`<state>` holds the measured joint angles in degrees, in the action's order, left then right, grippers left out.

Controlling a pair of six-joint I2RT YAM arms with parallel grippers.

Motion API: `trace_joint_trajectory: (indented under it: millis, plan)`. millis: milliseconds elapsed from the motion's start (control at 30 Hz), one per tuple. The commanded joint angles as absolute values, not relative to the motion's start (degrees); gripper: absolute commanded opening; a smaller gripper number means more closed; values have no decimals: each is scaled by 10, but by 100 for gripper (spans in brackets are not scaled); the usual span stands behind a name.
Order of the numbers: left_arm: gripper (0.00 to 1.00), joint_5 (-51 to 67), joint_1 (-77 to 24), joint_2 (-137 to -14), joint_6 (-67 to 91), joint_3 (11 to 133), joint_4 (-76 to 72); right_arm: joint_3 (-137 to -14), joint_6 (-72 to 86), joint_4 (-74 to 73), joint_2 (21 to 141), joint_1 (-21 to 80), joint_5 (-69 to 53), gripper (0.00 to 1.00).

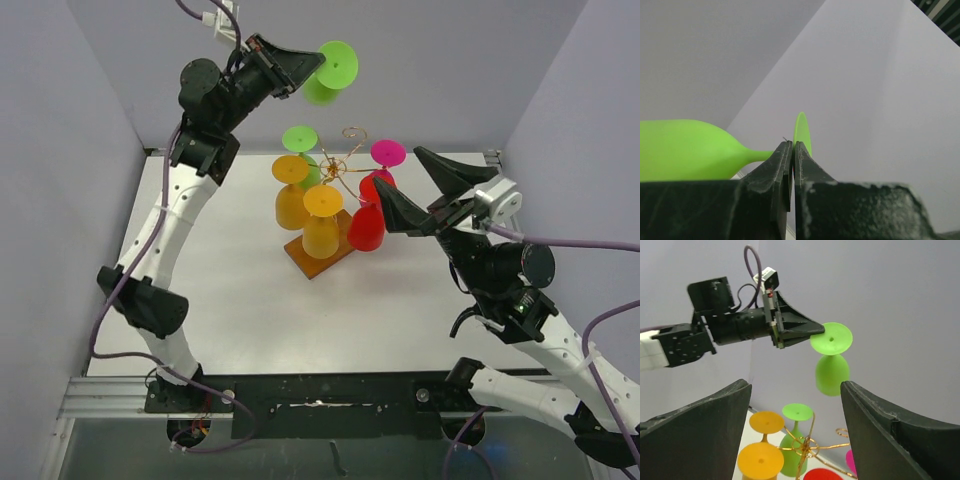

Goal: Place the wine glass upside down on the wine glass rack

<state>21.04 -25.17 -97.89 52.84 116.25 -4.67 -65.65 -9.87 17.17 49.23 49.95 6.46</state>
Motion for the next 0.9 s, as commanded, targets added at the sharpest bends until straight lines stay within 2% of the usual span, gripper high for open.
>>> trace_joint_trajectory:
  millis: [0, 100, 267, 700, 867]
  plan:
    - [0, 244, -237, -1057, 557, 1284, -53, -632, -33, 151, 460, 501, 105, 73]
    - [0, 248, -233, -1112, 576, 1343, -28, -624, 0, 139, 445, 501, 126, 74]
    - [0, 246, -229, -1158, 603, 1352, -13, -616, 40, 119, 430, 501, 139, 73]
    - [0, 230, -221, -1147, 575, 1276, 87, -571, 116, 100, 385, 501, 159, 74]
    - [0, 247, -219, -1123, 592, 1217, 65, -562, 125, 97, 379, 501, 162, 74]
